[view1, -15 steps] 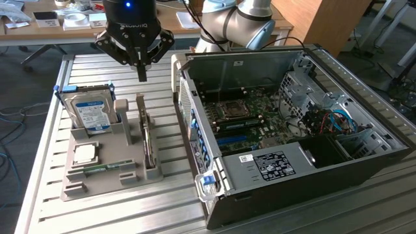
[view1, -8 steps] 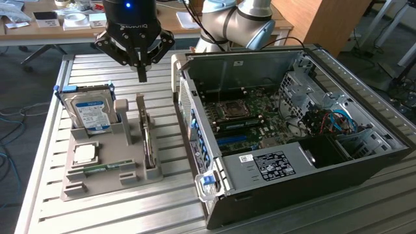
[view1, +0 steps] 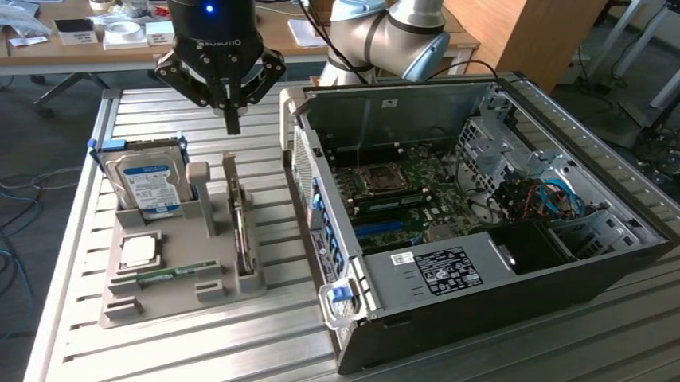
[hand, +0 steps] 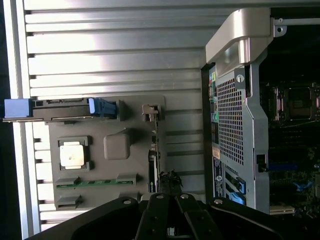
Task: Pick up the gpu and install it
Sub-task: 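Reach for the gpu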
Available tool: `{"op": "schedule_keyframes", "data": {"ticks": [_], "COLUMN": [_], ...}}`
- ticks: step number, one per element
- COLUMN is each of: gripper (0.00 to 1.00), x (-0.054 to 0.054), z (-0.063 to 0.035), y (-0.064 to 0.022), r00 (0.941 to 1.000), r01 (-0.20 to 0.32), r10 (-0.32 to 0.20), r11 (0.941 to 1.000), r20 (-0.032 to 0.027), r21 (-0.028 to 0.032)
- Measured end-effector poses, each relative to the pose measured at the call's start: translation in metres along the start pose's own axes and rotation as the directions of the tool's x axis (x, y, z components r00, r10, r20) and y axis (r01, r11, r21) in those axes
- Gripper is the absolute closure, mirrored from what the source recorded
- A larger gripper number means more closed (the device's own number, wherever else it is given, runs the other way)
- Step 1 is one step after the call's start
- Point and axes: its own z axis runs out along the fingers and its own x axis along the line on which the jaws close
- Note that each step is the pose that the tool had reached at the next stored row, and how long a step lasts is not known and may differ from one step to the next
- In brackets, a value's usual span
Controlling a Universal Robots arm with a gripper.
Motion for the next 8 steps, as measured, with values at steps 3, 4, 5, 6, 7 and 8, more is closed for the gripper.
{"op": "schedule_keyframes", "data": {"ticks": [3, 4, 5, 6, 7, 8], "gripper": [0.89, 0.89, 0.89, 0.89, 0.89, 0.89], "x": [-0.0001, -0.0001, -0.0001, -0.0002, -0.0002, -0.0002], "z": [0.0, -0.0001, -0.0001, -0.0001, -0.0001, -0.0001], "y": [-0.0008, -0.0013, -0.0019, -0.0025, -0.0028, -0.0028], "r00": [1.0, 1.0, 1.0, 1.0, 1.0, 1.0], "r01": [0.0, 0.0, 0.0, 0.0, 0.0, 0.0], "r10": [0.0, 0.0, 0.0, 0.0, 0.0, 0.0], "r11": [1.0, 1.0, 1.0, 1.0, 1.0, 1.0], "r20": [0.0, 0.0, 0.0, 0.0, 0.0, 0.0], "r21": [0.0, 0.0, 0.0, 0.0, -0.0001, 0.0]}}
